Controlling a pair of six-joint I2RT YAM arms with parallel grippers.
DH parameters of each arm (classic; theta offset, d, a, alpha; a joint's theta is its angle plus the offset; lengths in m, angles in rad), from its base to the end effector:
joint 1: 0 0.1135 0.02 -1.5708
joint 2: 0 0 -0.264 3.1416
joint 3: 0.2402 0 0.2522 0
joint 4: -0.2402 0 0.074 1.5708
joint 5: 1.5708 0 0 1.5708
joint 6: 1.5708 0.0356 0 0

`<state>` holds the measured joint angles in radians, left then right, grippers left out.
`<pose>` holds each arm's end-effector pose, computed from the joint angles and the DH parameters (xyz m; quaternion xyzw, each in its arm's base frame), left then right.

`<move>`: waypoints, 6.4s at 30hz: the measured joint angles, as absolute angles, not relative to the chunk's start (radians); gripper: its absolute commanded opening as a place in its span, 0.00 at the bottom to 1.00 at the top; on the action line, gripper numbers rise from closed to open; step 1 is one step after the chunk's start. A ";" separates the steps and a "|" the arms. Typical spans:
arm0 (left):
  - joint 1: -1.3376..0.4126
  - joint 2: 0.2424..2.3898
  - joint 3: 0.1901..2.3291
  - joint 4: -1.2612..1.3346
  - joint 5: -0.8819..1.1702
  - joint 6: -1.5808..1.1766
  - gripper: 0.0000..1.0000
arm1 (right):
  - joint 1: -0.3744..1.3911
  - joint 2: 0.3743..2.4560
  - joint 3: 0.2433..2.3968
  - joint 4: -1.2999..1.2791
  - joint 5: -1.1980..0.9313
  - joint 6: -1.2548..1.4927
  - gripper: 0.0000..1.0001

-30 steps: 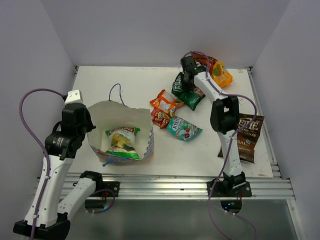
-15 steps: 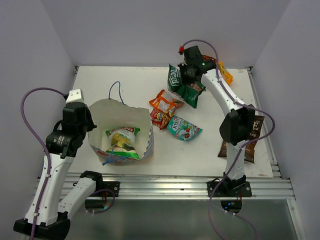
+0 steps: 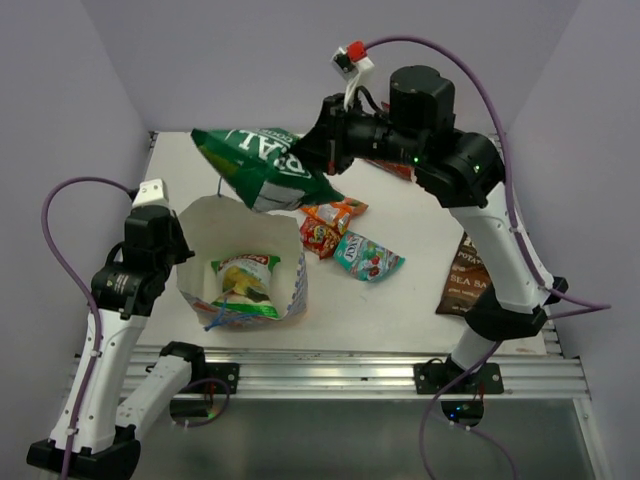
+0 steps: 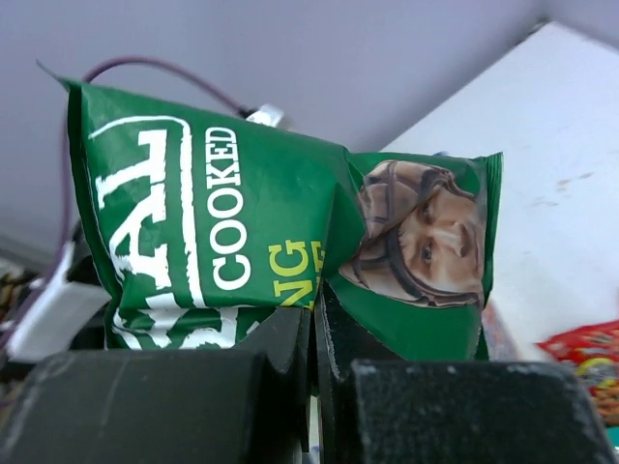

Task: Place the snacks into the paper bag

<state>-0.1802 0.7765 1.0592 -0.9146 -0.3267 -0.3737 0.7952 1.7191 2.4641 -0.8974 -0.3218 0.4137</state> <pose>0.1369 -0.0133 0.3608 -0.1582 0.8687 0.0175 0.4690 0.2054 0.2256 0.5684 -0.2445 0.7157 0.4654 0.4598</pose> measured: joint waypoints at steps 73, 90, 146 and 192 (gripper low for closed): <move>-0.180 0.815 1.096 -0.938 -0.329 -0.375 0.00 | 0.196 2.610 2.438 -0.676 0.216 0.182 0.13; -0.180 0.767 1.088 -0.952 -0.321 -0.383 0.00 | 0.339 2.146 2.266 -0.816 -0.003 0.183 0.00; -0.180 0.681 0.983 -0.907 -0.272 -0.380 0.00 | 0.747 1.687 2.240 -1.002 -0.121 0.221 0.93; -0.180 0.772 1.004 -0.908 -0.304 -0.379 0.00 | 0.070 2.549 2.339 -0.815 0.293 0.163 0.00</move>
<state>-0.1802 0.7723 1.0042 -0.9077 -0.3038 -0.3794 0.0696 2.5492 2.3390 -0.8150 0.2928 0.1627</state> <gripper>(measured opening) 0.007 0.041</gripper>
